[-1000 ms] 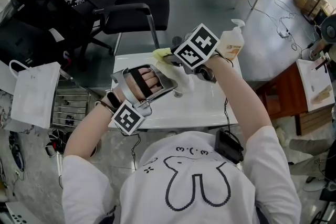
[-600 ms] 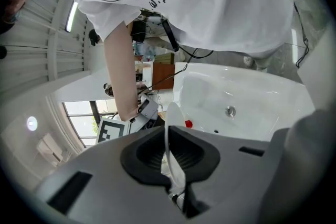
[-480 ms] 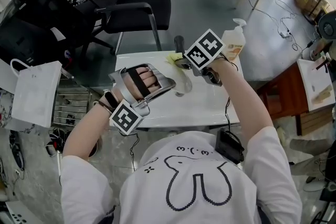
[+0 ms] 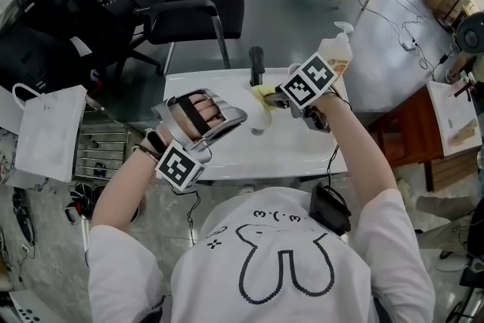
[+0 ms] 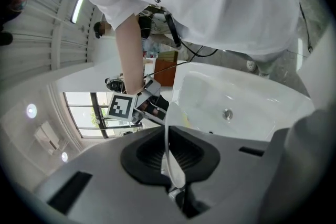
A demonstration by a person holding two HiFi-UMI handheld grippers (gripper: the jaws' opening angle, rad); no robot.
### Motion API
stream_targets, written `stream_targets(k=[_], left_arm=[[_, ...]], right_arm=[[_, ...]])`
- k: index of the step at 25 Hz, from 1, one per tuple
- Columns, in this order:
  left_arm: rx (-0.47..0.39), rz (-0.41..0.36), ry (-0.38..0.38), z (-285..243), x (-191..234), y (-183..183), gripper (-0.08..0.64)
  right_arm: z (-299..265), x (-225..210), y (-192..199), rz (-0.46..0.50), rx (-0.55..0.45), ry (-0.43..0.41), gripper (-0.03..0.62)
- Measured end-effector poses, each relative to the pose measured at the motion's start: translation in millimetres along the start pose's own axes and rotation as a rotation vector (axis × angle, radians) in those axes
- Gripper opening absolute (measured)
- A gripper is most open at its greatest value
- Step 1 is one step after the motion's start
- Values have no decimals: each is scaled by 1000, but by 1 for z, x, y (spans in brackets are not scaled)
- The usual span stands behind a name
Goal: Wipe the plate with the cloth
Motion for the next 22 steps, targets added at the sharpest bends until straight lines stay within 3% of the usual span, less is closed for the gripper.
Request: stream_targets(k=[5, 8, 15, 22], left_arm=[[62, 179, 8, -7, -19, 8, 20], [104, 313, -17, -7, -23, 15, 20], [210, 647, -90, -10, -40, 39, 20], [277, 895, -105, -20, -61, 55, 20]], right_arm=[[6, 1, 6, -96, -135, -41, 51], [11, -1, 7, -128, -212, -24, 51], [26, -15, 18, -156, -362, 162, 51], [36, -24, 30, -194, -494, 294, 51]])
Point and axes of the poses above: the fingertips, and each gripper's own axes: z backward along the fingers, x to its left, y out of its underside, the point moved 1 cm from there along z, backward along the fingers, and after that the axes turned 9 degrees about -y, right-handed, at the moved point
